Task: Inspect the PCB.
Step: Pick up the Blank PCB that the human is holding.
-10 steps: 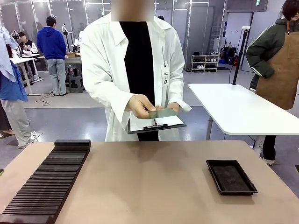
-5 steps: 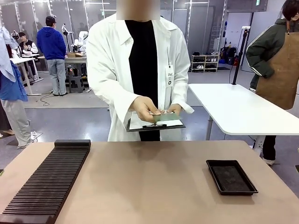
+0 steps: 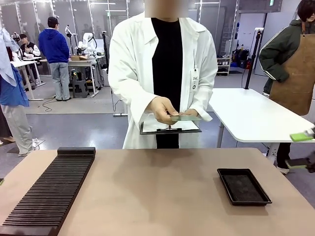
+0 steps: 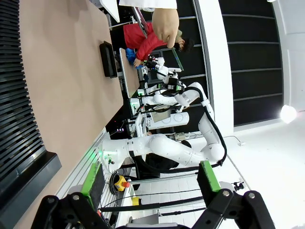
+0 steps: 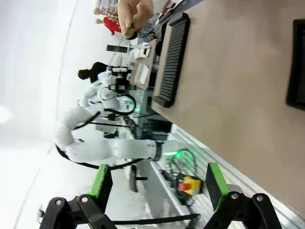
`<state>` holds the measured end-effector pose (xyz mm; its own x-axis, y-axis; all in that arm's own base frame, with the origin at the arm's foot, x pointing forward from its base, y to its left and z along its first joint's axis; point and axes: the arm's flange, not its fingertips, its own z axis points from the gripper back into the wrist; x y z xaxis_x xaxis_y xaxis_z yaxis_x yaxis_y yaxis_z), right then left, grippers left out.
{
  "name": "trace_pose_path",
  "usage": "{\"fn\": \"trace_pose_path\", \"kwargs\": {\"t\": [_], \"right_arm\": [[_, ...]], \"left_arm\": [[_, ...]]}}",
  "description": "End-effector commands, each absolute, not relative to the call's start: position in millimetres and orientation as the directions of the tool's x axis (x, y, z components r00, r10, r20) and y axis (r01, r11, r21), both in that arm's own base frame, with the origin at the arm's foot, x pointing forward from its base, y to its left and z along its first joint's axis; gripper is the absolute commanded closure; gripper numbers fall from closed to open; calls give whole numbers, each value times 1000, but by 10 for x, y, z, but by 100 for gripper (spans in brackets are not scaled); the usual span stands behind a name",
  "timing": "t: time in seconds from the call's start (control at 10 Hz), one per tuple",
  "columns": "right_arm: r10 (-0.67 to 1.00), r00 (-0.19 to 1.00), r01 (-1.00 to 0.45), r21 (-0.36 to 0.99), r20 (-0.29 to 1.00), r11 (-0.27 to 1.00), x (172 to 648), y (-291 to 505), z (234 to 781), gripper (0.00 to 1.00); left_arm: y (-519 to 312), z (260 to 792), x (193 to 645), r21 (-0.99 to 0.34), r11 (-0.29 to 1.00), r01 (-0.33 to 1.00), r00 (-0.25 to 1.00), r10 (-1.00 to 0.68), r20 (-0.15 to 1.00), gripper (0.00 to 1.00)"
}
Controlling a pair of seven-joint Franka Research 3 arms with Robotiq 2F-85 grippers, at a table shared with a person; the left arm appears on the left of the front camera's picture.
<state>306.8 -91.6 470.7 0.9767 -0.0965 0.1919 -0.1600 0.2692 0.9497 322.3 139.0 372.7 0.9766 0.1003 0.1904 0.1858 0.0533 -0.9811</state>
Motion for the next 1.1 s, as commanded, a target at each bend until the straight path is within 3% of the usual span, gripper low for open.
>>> {"fn": "trace_pose_path", "kwargs": {"t": [0.0,0.3,1.0], "right_arm": [[-127,986,-83,976,110,201,3141,-541,4880,0],[-144,990,20,983,7,183,3380,-64,4954,0],[-138,986,108,987,-91,122,3839,1036,4901,0]], "left_arm": [[1391,3771,3189,-982,59,177,979,93,182,0],[1391,3771,3189,-982,59,177,979,93,182,0],[1391,3771,3189,-982,59,177,979,93,182,0]]}}
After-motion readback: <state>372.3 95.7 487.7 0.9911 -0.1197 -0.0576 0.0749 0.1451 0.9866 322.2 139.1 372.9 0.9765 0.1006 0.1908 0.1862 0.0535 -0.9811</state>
